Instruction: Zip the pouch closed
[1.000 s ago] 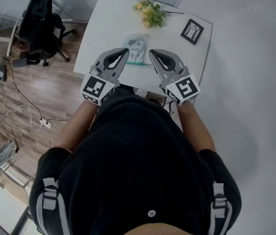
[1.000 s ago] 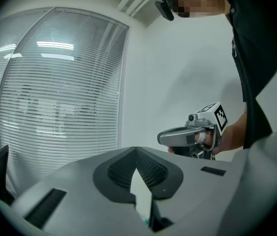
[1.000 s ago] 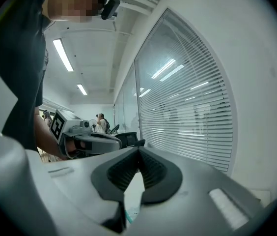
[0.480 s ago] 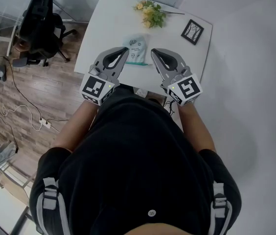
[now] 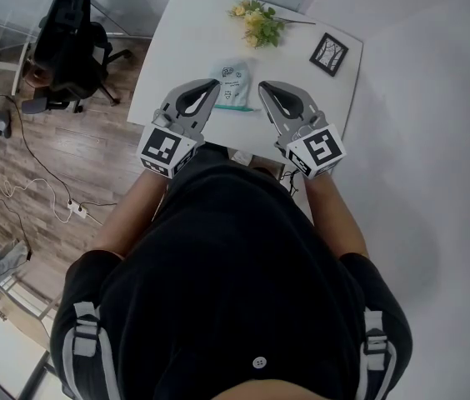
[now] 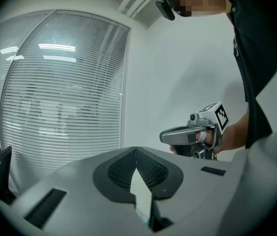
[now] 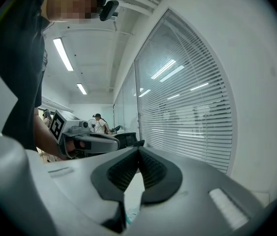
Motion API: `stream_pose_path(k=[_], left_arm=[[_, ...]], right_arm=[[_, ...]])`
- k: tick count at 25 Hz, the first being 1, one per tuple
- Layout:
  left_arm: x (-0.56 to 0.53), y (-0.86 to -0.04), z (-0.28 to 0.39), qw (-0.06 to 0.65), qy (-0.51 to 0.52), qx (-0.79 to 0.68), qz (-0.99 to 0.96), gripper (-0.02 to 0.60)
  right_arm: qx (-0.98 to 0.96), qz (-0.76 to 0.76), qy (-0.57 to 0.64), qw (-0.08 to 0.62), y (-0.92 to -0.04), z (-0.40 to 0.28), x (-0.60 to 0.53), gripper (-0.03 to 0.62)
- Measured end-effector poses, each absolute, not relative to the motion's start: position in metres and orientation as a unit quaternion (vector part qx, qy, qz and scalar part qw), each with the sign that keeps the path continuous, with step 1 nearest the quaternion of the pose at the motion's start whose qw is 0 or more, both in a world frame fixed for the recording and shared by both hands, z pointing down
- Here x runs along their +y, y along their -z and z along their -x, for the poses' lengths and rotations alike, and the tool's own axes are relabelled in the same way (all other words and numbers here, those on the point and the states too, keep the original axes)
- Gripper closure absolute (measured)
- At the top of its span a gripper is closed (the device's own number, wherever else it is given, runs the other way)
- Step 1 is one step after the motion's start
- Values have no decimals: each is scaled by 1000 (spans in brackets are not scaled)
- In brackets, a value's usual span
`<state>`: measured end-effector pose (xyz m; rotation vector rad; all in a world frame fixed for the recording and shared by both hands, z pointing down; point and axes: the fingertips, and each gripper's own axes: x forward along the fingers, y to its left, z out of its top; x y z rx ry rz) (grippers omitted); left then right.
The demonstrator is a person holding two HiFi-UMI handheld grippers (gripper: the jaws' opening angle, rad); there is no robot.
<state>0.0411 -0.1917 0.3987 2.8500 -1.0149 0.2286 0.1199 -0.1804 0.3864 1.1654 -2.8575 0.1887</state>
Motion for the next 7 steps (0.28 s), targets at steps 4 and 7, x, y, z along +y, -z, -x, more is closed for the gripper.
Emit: stream_pose_path(k=[4,7], left_arm=[[-194,-399,-41,54,-74,-335,-938,572],[-193,-403,-40,55,-78,-334,-938,572]], right_arm=[[-924,-376,-59,27,-389,-119,-182,583],[-925,-375,-56,32,-390,-119,-182,583]])
